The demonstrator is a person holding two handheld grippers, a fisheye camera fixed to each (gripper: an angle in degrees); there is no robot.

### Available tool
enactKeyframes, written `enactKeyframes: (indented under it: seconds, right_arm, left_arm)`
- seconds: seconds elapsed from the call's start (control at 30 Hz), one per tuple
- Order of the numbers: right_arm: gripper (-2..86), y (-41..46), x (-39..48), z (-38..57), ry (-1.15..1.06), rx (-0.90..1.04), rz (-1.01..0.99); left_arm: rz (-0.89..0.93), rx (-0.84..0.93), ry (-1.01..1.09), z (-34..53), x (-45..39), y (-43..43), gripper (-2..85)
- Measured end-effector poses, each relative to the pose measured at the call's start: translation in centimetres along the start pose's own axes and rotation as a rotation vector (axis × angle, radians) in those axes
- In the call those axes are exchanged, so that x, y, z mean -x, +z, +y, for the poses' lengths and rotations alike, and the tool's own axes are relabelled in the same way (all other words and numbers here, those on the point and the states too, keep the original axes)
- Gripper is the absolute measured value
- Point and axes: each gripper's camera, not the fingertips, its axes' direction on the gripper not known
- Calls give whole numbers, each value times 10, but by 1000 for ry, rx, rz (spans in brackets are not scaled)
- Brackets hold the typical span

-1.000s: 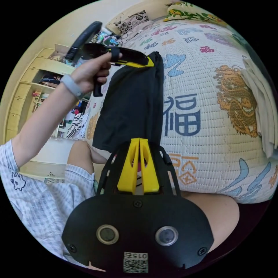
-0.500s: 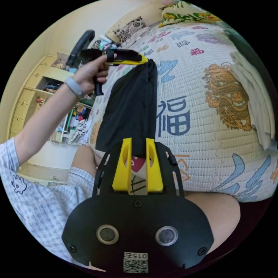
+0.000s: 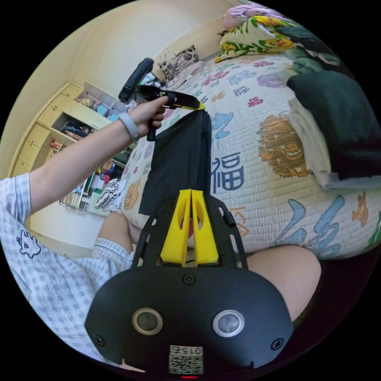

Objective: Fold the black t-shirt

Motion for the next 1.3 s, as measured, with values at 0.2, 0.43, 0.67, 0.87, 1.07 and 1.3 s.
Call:
enactKeyframes:
  seconds: [0.2,0.43,0.67,0.87,1.07,1.3]
  right_arm:
    - [-4,14,-4,-10,60,88,66]
    - [19,52,11,-31,-1,258,104]
    - [48,36,32,-48,-52,127,36]
    - [2,116,72,-69,-169,425,156]
    - [-2,110,85,-80,-140,454,99]
    - [36,48,90,-148,-140,116,32]
  left_arm:
    - [-20,147,-15,0,15,56,1]
    - [126,22,-28,21,47,27,47]
    - [-189,-22,-60,106,120,-8,60]
    - [-225,62,-149,151,169,47,39]
    - [-152,-6,-196,174,195,69,28]
    - [3,-160,-268,216,244,69,80]
